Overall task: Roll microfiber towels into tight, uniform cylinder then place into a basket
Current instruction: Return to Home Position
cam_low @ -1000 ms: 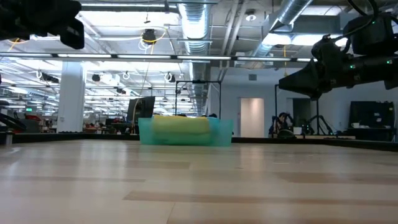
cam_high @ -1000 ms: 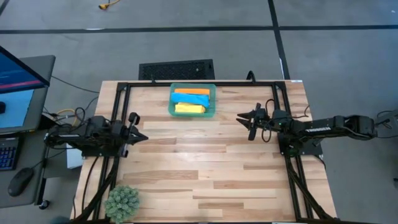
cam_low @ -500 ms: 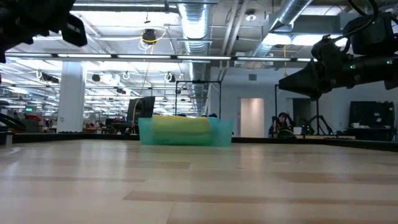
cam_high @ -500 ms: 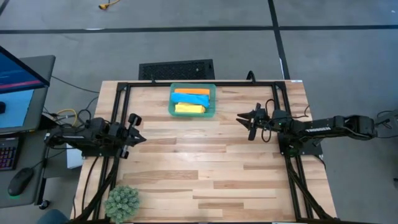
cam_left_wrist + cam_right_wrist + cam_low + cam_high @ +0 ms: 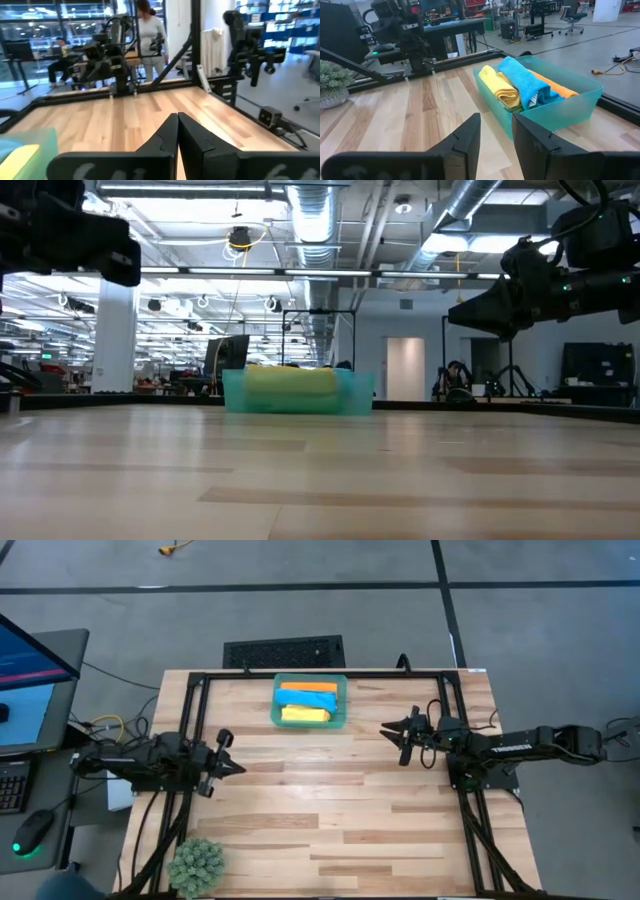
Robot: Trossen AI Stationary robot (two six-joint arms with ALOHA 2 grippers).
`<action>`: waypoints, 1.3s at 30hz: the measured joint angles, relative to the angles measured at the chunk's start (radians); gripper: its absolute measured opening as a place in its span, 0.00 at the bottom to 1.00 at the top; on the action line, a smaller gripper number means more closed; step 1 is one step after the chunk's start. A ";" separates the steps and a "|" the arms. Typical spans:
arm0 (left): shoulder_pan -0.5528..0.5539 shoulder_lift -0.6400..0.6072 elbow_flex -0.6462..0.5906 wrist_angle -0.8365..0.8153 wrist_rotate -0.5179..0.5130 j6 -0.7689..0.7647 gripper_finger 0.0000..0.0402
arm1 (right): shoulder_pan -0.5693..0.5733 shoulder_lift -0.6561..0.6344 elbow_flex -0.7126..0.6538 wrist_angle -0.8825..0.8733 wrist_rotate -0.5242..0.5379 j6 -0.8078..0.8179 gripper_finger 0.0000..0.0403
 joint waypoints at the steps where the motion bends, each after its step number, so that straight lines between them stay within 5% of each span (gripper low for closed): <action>1: 0.000 0.006 0.001 -0.003 -0.011 0.000 0.00 | 0.000 0.000 0.000 0.000 0.000 0.000 0.33; 39: 0.000 0.008 0.005 -0.031 -0.082 -0.019 0.00 | 0.000 0.000 0.000 -0.001 0.000 0.000 0.33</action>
